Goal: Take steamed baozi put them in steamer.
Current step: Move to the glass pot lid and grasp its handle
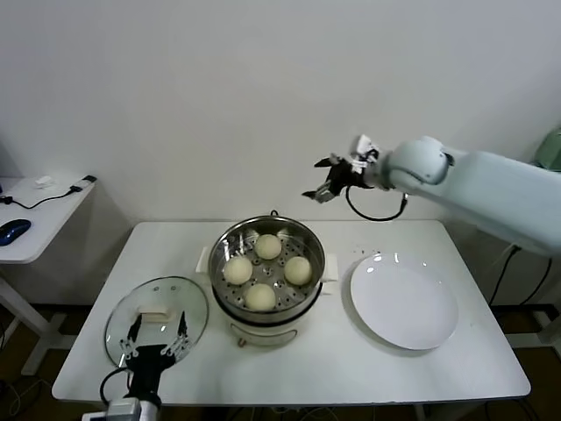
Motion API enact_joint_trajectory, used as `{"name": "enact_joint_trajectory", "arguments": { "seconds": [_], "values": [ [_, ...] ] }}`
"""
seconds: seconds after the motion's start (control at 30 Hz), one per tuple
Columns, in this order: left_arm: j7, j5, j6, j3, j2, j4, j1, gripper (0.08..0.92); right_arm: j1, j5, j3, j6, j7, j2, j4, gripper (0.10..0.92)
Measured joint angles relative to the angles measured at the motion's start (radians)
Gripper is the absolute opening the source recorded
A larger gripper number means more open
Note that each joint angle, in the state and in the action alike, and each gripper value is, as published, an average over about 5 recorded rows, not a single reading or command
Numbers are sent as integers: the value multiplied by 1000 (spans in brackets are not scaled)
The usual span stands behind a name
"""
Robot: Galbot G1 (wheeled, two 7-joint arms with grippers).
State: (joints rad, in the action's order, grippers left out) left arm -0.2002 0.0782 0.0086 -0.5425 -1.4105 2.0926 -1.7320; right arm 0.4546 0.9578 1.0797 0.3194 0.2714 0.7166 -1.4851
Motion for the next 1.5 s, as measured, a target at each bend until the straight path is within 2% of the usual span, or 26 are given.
{"name": "enact_joint_trajectory", "arguments": {
  "seconds": [0.17, 0.33, 0.77, 1.1, 1.5],
  "values": [
    [-2, 1, -22, -2, 21, -10, 9, 823, -311, -82, -325, -42, -105, -89, -44, 823],
    [0, -2, -42, -3, 41, -21, 11, 823, -645, -179, -660, -106, -164, -105, -80, 823],
    [-10, -88, -113, -26, 83, -57, 20, 823, -1426, -417, -1418, -346, -167, 121, -113, 823],
    [-83, -271, -174, -37, 95, -113, 19, 823, -1784, -522, -1613, -502, -155, 353, -143, 823],
    [-233, -711, -154, -50, 147, -243, 37, 823, -1943, -608, -1667, -528, -180, 523, -192, 823]
  ]
}}
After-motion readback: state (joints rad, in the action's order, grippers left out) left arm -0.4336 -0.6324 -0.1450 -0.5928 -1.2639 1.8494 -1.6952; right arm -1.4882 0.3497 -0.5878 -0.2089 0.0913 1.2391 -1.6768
